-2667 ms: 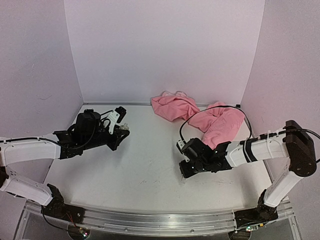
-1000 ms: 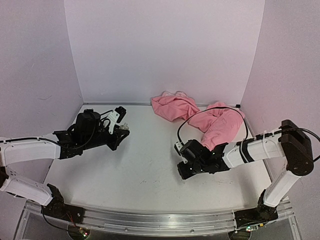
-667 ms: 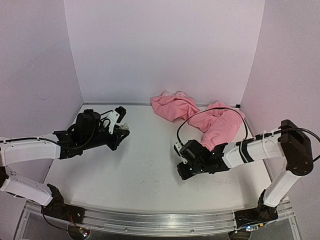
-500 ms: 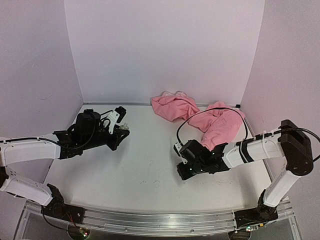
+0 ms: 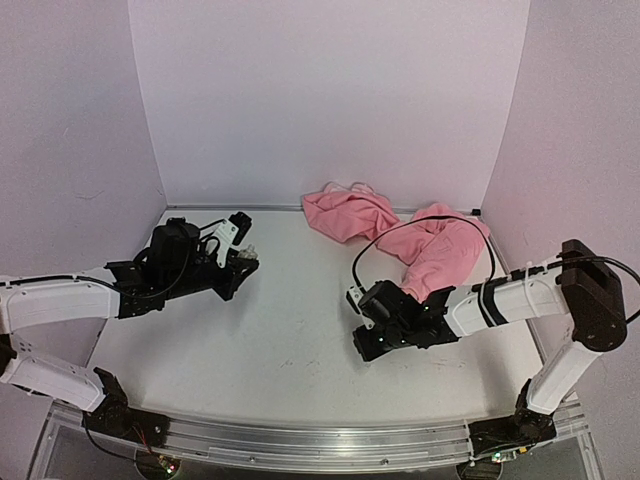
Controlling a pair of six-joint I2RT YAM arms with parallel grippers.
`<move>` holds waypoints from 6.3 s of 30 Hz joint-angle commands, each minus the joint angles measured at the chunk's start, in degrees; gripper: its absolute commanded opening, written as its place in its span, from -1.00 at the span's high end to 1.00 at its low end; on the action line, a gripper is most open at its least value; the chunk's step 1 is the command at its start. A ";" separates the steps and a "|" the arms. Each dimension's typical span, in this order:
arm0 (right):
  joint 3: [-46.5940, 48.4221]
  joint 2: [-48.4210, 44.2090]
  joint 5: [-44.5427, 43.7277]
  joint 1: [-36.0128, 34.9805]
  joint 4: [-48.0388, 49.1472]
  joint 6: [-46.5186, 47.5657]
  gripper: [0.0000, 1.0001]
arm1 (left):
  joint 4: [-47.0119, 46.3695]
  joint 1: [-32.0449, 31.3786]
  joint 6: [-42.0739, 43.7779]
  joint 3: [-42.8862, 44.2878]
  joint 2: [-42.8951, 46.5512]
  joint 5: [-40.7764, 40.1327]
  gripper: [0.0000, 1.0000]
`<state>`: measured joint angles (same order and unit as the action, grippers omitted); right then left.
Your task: Paint the nails
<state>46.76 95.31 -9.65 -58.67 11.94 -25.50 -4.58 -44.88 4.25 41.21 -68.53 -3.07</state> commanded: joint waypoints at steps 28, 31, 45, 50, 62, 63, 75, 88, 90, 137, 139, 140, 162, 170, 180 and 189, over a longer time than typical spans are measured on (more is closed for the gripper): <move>0.70 -1.59 0.27 -0.56 -0.34 -1.39 1.00 | -3.90 0.23 -0.17 0.30 2.33 0.61 1.00; 0.70 -2.07 -0.03 -0.64 -0.34 -1.44 1.00 | -3.86 0.23 -0.20 0.36 2.39 0.61 1.00; -0.17 -7.67 -2.70 -0.88 -0.99 -2.70 1.00 | -3.86 0.23 -0.38 0.62 1.95 0.82 1.00; 0.05 -5.44 -5.69 -0.91 -1.81 -3.71 1.00 | -3.86 0.28 -0.21 0.79 1.94 0.95 1.00; 1.07 -2.44 -6.31 -0.83 -2.87 -3.51 1.00 | -3.86 0.23 -0.22 0.58 2.39 0.87 1.00; 0.99 -2.63 -6.45 -0.87 -2.96 -3.51 1.00 | -3.86 0.23 -0.21 0.62 2.36 0.87 1.00; 1.95 -1.45 -7.41 -0.89 -3.42 -2.83 1.00 | -3.86 0.24 0.05 1.04 2.14 1.06 1.00; 2.10 -0.91 -7.44 -0.86 -3.24 -2.17 1.00 | -3.86 0.24 0.16 1.68 1.55 1.23 1.00; 2.10 -0.93 -7.28 -0.90 -3.05 -1.88 1.00 | -3.86 0.23 0.15 1.76 1.45 1.14 1.00; 0.96 -1.56 -1.05 -0.96 -1.49 -2.09 1.00 | -3.77 0.23 -0.30 0.44 2.90 1.06 1.00; 1.04 -1.98 -0.78 -0.94 -1.49 -2.18 1.00 | -3.77 0.23 -0.25 0.45 2.90 1.05 1.00; 1.05 -2.23 -0.77 -0.97 -1.53 -2.21 1.00 | -3.77 0.23 -0.29 0.44 2.88 1.05 1.00; 2.60 -3.06 -8.94 -0.99 -3.42 -4.17 1.00 | -3.78 0.23 -0.10 1.13 2.62 1.22 1.00; 2.90 -1.97 -7.92 -0.97 -2.89 -3.07 1.00 | -3.81 0.23 0.01 1.71 1.98 1.48 1.00; 2.76 -1.00 -7.23 -0.99 -3.13 -3.16 1.00 | -3.77 0.23 0.30 1.68 2.27 1.23 1.00; 2.34 -0.82 -7.21 -1.00 -3.42 -3.29 1.00 | -3.79 0.23 0.14 1.89 1.91 1.58 1.00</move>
<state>47.90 93.82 -16.10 -59.20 10.26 -28.77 -4.58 -44.88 4.27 41.12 -67.40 -2.07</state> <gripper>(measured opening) 0.142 0.209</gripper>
